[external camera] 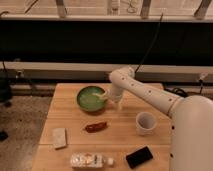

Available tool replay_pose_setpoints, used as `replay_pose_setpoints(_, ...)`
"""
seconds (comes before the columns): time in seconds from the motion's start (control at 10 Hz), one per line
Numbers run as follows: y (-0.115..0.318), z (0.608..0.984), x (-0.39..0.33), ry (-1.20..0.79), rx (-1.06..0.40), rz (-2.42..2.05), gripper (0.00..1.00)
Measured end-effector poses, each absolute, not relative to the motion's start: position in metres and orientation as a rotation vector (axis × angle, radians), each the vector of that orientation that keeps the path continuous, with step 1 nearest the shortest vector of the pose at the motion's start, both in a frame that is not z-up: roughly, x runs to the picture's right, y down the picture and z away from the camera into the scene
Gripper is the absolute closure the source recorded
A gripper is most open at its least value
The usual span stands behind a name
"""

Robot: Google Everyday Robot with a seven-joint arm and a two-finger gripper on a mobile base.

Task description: Pick up the ceramic bowl

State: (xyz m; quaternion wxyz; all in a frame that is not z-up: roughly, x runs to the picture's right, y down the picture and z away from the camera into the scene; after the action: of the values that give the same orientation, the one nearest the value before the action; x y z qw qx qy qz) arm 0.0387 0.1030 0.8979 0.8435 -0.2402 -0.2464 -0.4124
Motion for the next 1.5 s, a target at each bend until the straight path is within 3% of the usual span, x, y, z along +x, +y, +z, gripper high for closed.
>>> replay_pose_setpoints(0.7,0.112,0.907,0.009,-0.506,-0.562,-0.962,0.22)
replay_pose_setpoints(1.2,0.120,0.907,0.008,-0.509,-0.587,-0.981,0.70)
replay_pose_setpoints(1.4,0.122,0.899,0.014,-0.523,-0.577,-0.966,0.94)
replay_pose_setpoints(1.5,0.122,0.896,0.014,-0.538,-0.561,-0.970,0.98)
